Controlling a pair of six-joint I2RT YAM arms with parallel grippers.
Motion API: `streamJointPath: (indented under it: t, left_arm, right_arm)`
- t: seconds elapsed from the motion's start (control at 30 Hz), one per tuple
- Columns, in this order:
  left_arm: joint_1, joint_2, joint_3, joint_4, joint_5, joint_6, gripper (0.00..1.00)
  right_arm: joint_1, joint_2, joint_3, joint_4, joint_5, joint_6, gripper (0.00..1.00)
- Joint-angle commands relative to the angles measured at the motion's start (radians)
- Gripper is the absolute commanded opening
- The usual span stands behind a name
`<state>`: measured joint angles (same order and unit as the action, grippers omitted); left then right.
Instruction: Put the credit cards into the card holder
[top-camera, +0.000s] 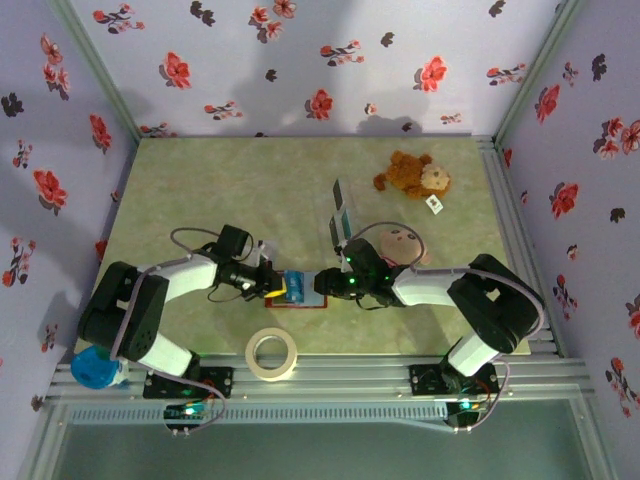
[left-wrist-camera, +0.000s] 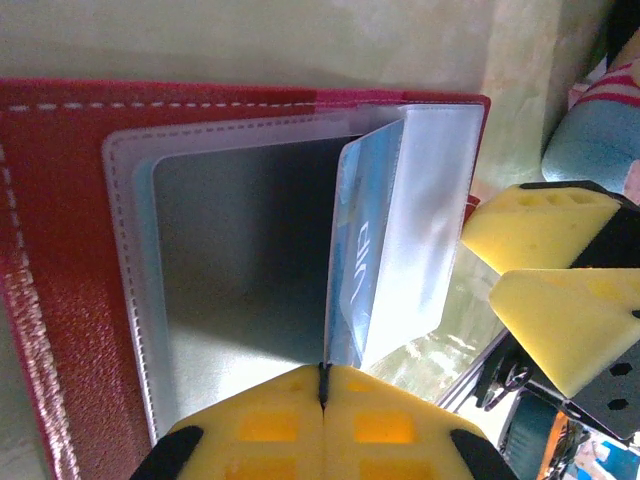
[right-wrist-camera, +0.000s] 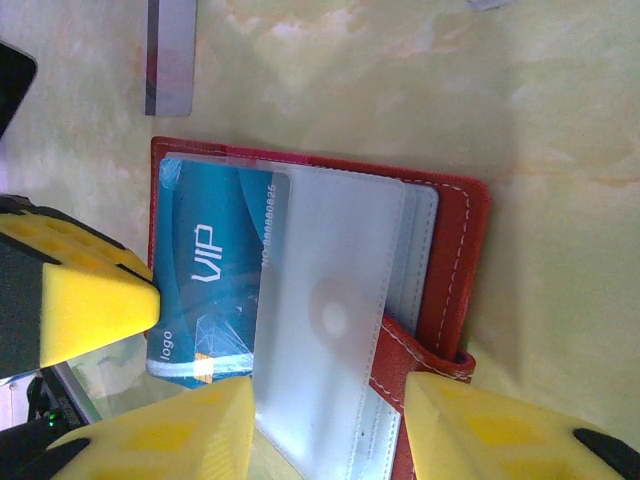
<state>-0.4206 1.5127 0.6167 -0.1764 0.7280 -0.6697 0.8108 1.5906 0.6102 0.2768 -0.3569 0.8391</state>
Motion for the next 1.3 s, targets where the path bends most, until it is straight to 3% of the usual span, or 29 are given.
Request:
streamJointPath:
  t: [0.0, 0.13, 0.33, 0.53, 0.87, 1.0, 1.27]
  left_arm:
    - [-0.004, 0.023, -0.015, -0.022, 0.021, -0.037, 0.00]
    - [-0.016, 0.009, -0.016, -0.043, -0.021, -0.044, 0.01]
    - [-0.038, -0.008, 0.052, -0.161, -0.098, 0.014, 0.11]
    - [-0.053, 0.033, 0.109, -0.206, -0.110, 0.047, 0.13]
    - [-0.100, 0.097, 0.159, -0.219, -0.102, 0.042, 0.10]
    - [-0.099, 0.096, 0.145, -0.220, -0.090, 0.022, 0.00]
    - [-0.102, 0.104, 0.143, -0.198, -0.065, 0.016, 0.00]
  right_arm:
    - [0.009, 0.006, -0.013, 0.001, -0.003, 0.017, 0.44]
    - [0.013, -0.004, -0.010, -0.007, 0.007, 0.009, 0.44]
    - [0.024, -0.050, -0.005, -0.069, 0.051, -0.022, 0.40]
    - [0.033, -0.075, 0.003, -0.118, 0.070, -0.040, 0.37]
    - [0.050, -0.036, 0.001, -0.062, 0.058, -0.021, 0.34]
    - [0.048, -0.037, -0.004, -0.053, 0.057, -0.023, 0.34]
    - [0.049, -0.023, -0.015, -0.029, 0.057, -0.022, 0.33]
